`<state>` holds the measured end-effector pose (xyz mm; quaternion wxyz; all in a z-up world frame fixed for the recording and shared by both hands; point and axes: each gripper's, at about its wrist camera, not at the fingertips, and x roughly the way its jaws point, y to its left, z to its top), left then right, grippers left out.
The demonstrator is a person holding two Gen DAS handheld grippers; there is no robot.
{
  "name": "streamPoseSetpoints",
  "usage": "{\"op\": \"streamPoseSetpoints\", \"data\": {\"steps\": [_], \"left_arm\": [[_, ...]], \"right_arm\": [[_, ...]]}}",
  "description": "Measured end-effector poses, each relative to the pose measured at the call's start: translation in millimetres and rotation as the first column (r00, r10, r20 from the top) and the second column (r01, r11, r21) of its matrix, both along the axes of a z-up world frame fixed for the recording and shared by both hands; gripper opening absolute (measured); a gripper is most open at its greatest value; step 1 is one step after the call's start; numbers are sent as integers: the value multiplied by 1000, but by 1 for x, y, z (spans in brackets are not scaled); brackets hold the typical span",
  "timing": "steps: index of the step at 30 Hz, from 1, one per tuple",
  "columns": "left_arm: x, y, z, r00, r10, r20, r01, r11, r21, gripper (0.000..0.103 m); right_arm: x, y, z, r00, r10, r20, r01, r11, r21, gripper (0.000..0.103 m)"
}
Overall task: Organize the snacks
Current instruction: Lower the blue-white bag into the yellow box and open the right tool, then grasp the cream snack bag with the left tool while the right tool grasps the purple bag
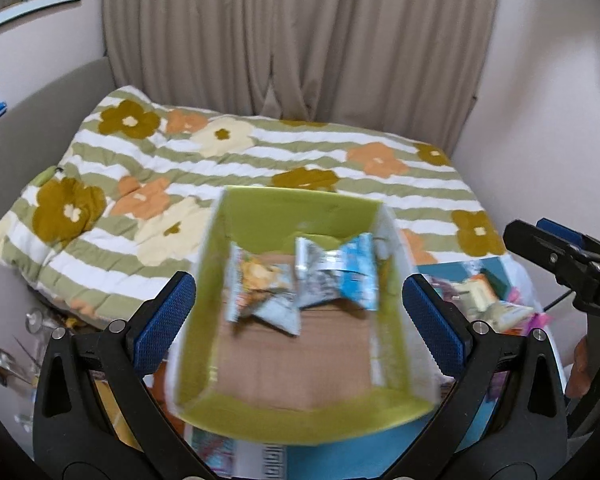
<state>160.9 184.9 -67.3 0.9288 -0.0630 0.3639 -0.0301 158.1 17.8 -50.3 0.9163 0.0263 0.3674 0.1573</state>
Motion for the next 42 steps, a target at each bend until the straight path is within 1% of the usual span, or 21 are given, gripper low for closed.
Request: {"op": "streamPoseSetpoints", "data": {"steps": [5,8,11,14,17,22,26,29,32,39,42], "left_arm": [[-13,-59,5,998,-62,23,63,998,-26,102],[-22,-100,8,993,-109,44,110,994,-19,102],[-29,-134,8,987,-147,59,149,989,-19,102],[-34,-165,6,982,-181,51,182,983,-18,102],[-38,-193,0,977,-211,37,212,977,-17,102],[-38,-239,-16,965,-260,-17,260,966,-17,102],[-32,-263,-31,951,-304,-65,305,952,7,102],[-22,-279,-46,933,-342,-116,346,938,16,102],[-8,-291,-62,909,-385,-163,393,919,20,102],[27,-315,-104,837,-475,-272,493,870,-2,102],[38,-323,-120,801,-515,-307,536,844,-16,102]], "right_arm": [[-37,-52,9,998,-36,42,37,999,-27,103],[-59,-86,10,996,-73,60,76,996,-55,103],[-78,-123,8,990,-125,67,129,990,-54,103],[-95,-155,4,984,-170,59,173,984,-50,103],[-107,-181,0,981,-188,46,190,980,-49,103],[-121,-217,-17,982,-190,8,191,980,-58,103],[-129,-236,-38,984,-175,-44,173,984,-42,103],[-133,-245,-55,983,-172,-67,169,984,-49,103],[-136,-249,-72,979,-180,-96,176,983,-43,103],[-131,-240,-114,964,-209,-167,207,978,-29,103],[-125,-232,-127,959,-222,-178,217,975,-51,103]]}}
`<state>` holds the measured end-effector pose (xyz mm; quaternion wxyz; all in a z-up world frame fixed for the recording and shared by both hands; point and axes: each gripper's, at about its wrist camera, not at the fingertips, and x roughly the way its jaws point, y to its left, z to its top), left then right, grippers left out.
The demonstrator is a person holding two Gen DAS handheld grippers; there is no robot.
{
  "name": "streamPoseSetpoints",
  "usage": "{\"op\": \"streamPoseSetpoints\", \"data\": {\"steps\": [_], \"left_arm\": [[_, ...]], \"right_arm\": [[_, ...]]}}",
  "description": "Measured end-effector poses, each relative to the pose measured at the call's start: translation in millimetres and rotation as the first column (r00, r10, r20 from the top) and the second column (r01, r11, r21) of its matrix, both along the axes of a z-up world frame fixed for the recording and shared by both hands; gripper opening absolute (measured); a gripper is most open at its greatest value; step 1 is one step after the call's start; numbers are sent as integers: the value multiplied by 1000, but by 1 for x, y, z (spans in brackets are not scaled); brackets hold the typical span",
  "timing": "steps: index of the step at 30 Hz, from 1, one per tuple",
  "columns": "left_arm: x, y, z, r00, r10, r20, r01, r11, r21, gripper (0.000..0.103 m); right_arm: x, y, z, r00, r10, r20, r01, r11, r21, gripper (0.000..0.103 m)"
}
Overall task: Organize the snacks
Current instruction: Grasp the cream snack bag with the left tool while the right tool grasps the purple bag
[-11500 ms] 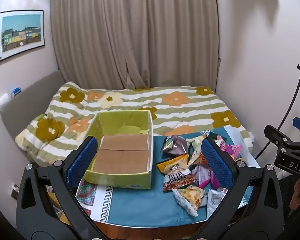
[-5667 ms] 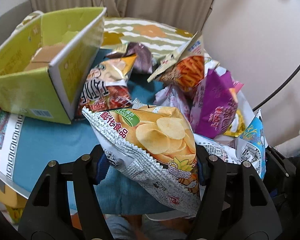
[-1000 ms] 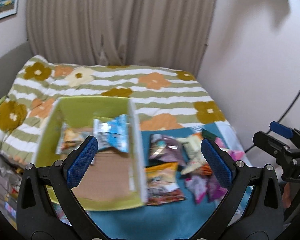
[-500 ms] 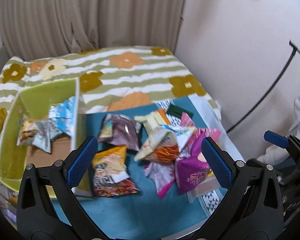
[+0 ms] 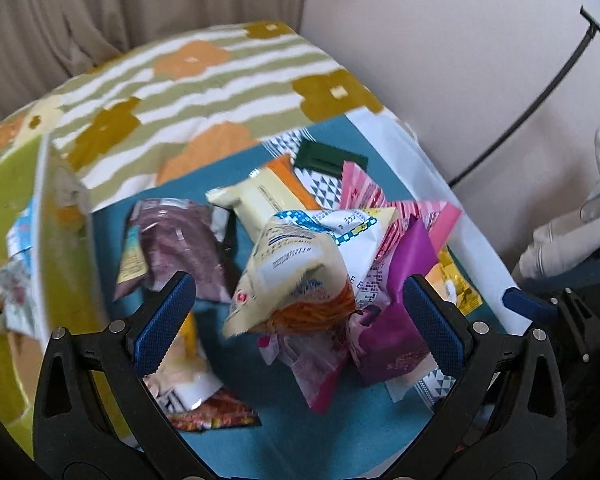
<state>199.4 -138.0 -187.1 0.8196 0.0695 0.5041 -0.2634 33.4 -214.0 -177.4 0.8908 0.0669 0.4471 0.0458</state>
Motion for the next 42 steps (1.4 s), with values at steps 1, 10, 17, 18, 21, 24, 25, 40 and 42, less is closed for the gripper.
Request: {"op": "streamPoseSetpoints", "data": {"steps": [1,10,17,18,21,24,25,40,42], "left_arm": [[5,-4,-6,1000,-19,-8,19,1000,9,102],[27,-12,-37,988,-121,-94,124,992,33,102],[26,-14,-45,972,-189,-139,192,981,5,74],[25,-15,-44,971,-197,-133,200,980,12,72],[22,-15,-44,970,-204,-132,208,978,14,69],[22,-15,-43,971,-196,-135,199,980,8,67],[21,-15,-43,972,-191,-133,194,981,8,67],[15,-6,-23,986,-136,-97,136,991,-13,66],[12,-4,-17,989,-125,-85,124,992,-14,66]], "right_arm": [[3,4,-5,1000,-2,-6,2,1000,-5,103],[26,25,-38,999,-38,-35,36,998,-50,103],[35,28,-51,997,-72,-41,69,994,-81,103],[35,28,-51,997,-72,-41,69,994,-83,103],[36,28,-52,997,-72,-34,68,993,-97,103],[39,27,-55,998,-60,-28,57,994,-98,103],[40,26,-56,998,-53,-26,50,994,-102,103],[37,22,-57,1000,11,-11,-12,995,-99,66],[35,20,-54,1000,11,0,-11,996,-91,65]]}}
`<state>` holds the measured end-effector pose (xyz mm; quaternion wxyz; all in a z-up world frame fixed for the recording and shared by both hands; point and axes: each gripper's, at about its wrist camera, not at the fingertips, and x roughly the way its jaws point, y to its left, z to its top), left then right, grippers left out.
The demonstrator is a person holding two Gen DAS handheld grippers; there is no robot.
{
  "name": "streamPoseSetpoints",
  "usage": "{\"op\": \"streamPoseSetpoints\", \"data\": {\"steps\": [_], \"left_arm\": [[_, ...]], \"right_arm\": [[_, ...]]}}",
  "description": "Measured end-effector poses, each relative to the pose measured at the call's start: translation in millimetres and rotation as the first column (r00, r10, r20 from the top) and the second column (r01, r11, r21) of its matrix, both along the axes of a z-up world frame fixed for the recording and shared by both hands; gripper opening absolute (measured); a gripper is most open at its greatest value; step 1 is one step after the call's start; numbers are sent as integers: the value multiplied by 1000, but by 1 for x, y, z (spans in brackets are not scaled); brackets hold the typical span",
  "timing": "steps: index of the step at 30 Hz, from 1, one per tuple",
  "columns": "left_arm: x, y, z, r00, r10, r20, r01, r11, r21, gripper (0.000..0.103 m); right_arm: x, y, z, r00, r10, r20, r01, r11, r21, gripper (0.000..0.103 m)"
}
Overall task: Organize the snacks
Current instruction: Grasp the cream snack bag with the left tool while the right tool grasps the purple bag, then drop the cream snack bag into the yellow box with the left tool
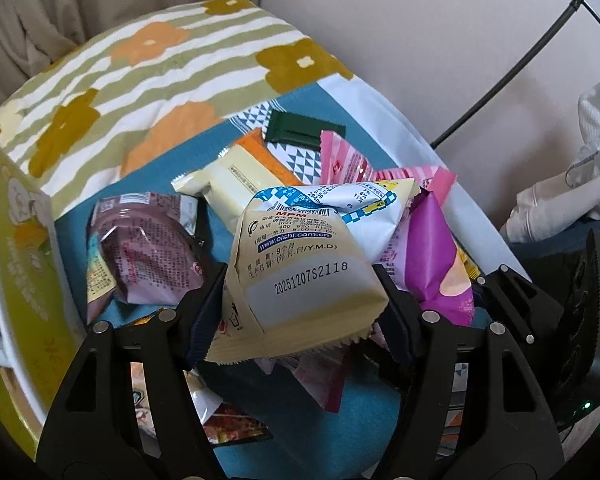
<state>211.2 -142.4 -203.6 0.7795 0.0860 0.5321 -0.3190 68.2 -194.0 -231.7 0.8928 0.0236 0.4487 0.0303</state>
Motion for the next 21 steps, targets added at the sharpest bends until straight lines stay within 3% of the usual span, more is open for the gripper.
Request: {"op": "streamPoseSetpoints", "data": {"steps": [12,18,21], "left_arm": [[-25,14,66,983,129,131,-122,991,-58,66],[-41,35,110,945,254,206,-236,966,-108,66],[-55,55,128,912,330,243,-309,943,-120,66]], "right_arm": [[-21,-19,52,995,29,100,-32,999,29,65],[-26,-26,92,982,100,159,-103,995,13,65],[-23,-26,109,967,169,191,-169,985,-13,65]]}}
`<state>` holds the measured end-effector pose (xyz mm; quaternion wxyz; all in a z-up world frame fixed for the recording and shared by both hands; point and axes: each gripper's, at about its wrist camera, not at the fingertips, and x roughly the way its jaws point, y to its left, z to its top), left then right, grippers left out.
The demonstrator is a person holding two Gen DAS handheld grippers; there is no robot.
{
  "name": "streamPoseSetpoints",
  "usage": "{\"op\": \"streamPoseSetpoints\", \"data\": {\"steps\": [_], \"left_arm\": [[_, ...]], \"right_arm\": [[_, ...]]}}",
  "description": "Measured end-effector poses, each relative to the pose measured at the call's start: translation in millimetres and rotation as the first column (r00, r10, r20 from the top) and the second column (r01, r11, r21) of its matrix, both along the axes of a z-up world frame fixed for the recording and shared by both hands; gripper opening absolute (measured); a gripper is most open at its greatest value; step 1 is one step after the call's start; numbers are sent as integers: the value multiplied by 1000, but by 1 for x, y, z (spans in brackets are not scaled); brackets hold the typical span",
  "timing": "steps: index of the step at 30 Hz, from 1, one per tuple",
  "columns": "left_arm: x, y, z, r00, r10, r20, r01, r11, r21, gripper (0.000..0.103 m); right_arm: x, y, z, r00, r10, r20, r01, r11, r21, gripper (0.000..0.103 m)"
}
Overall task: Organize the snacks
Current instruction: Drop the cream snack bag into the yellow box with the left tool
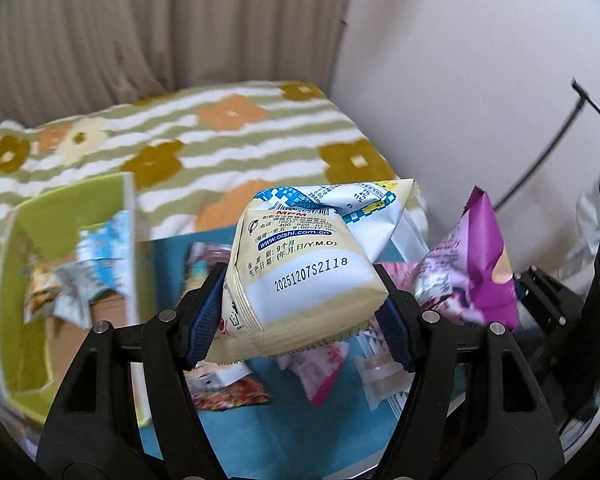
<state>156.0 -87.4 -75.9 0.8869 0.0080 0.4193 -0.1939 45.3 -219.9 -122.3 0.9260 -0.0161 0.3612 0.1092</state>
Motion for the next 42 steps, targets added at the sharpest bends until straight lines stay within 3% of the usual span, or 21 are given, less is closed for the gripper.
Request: {"op": "streamPoseSetpoints", "data": {"steps": [10,21,26,33,35,36,37,42], "left_arm": [[-22,112,31,973,228,44,-228,974,-4,66],[-9,249,10,931,363,33,-364,931,19,67],[7,282,-20,937,349,1,-348,934,77,67],[34,285,-63,964,261,-52,-248,952,177,67],[37,283,-72,969,240,-59,-225,955,193,70],[38,282,-74,969,237,-61,-221,955,198,82],[39,282,-77,970,234,-63,-217,954,205,101],[35,282,-77,976,207,-71,-190,961,202,103]], "right_arm": [[24,47,54,983,171,70,-173,985,21,65],[57,157,66,959,268,90,-274,959,72,65],[73,209,56,954,292,66,-297,951,88,65],[87,250,38,971,240,-7,-238,968,81,65],[90,256,33,976,215,-32,-212,974,80,65],[91,257,31,978,203,-41,-200,977,78,65],[91,259,30,980,192,-51,-187,979,75,65],[92,266,27,984,160,-79,-156,986,60,65]]}}
